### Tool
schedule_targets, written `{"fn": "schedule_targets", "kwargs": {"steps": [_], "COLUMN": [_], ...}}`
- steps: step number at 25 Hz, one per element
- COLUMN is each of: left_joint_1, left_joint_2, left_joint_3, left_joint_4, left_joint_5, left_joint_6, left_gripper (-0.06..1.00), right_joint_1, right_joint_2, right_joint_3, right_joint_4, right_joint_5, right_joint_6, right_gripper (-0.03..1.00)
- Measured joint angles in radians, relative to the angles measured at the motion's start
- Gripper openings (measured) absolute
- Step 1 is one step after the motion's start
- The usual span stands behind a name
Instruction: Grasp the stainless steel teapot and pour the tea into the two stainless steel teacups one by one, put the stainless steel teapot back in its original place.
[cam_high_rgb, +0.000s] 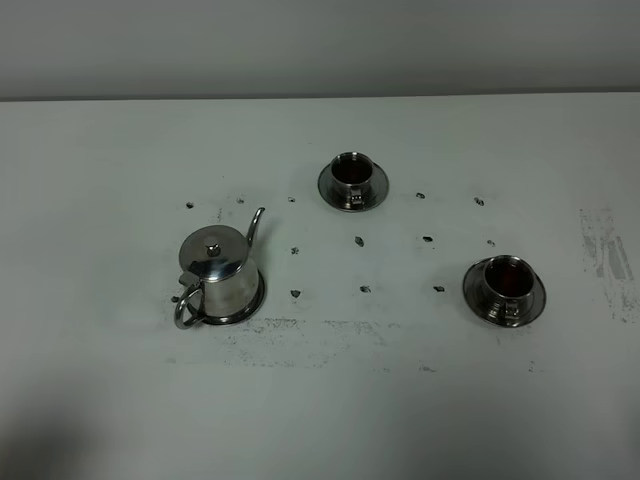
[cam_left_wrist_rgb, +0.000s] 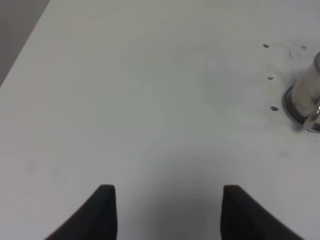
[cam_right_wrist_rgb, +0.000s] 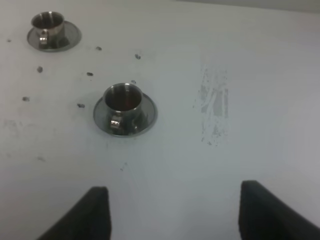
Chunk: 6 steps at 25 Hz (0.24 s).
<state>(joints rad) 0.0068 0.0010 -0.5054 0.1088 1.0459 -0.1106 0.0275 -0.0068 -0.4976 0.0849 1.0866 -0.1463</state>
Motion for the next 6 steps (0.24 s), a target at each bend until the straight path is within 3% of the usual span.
{"fn": "schedule_targets", "kwargs": {"steps": [6], "left_joint_1": [-0.056], "left_joint_2": [0.0], "left_joint_3": [0.001], "left_joint_4": [0.001], "left_joint_5": [0.0], "left_joint_6": [0.001], "left_gripper": [0.46], "right_joint_1": [0.0], "right_joint_2": [0.0], "right_joint_3": [0.0], "right_joint_4": [0.0], "right_joint_5": [0.0], "right_joint_6": [0.0], "right_gripper": [0.56]}}
